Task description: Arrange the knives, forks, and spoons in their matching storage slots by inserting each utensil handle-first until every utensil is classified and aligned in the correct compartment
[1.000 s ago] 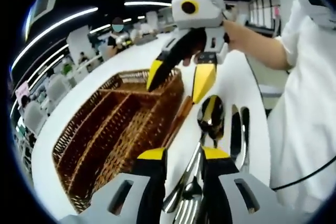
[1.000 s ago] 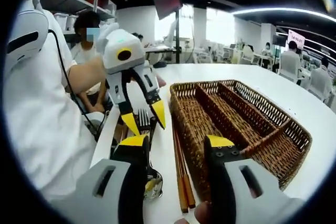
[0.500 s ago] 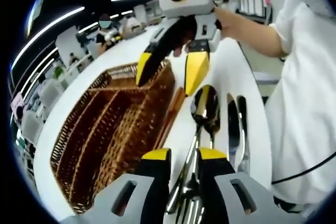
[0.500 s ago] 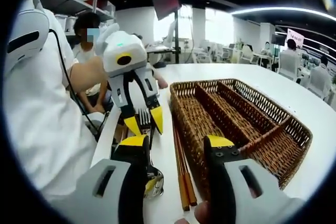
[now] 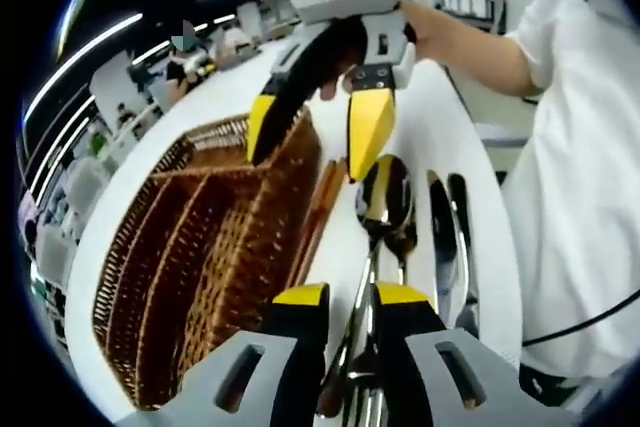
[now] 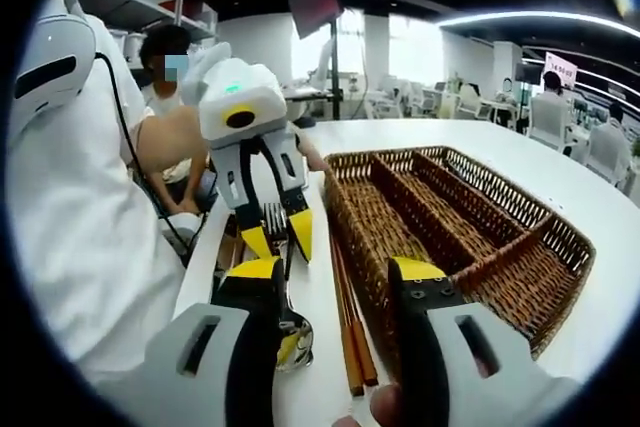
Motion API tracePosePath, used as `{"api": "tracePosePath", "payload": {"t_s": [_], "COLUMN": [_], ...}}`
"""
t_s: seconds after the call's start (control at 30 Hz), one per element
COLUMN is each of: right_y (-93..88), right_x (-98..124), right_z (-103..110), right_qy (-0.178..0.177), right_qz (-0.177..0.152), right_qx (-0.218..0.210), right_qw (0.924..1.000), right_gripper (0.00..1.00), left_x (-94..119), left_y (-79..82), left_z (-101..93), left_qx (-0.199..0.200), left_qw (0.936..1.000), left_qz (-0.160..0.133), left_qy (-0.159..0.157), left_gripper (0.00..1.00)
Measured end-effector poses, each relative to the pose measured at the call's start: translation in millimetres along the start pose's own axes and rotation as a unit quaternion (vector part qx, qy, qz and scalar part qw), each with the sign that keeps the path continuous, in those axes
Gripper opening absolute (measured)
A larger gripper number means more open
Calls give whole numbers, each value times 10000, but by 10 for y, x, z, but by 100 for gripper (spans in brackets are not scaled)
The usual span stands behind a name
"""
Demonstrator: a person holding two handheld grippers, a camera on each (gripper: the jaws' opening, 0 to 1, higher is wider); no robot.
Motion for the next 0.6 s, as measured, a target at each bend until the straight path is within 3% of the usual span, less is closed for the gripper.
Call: {"api": "tracePosePath", "payload": {"t_s": [0.6], "right_y": [-55], "right_x": [19], "right_z": [6], "right_qy": [-30], "right_qz": [20], "right_qx": [-66], "right_qw": [10000], "right_gripper": [43], "left_x": [-72], "left_y": [11], "left_z": [9], "left_qx": [-160], "left_qw": [9996], "left_qz": [195], "left_qy": [-127], "left_gripper": [12]}}
Point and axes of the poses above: the point that each gripper's makers call its tool centre point, and the gripper's own axes: x roughly backward along the fingers, z roughly to its left, y roughly out of its top, the point moved 1 cm from there along x, roughly backward along the fingers, and after that the axes turned 10 degrees about x, right-handed, at the moved point
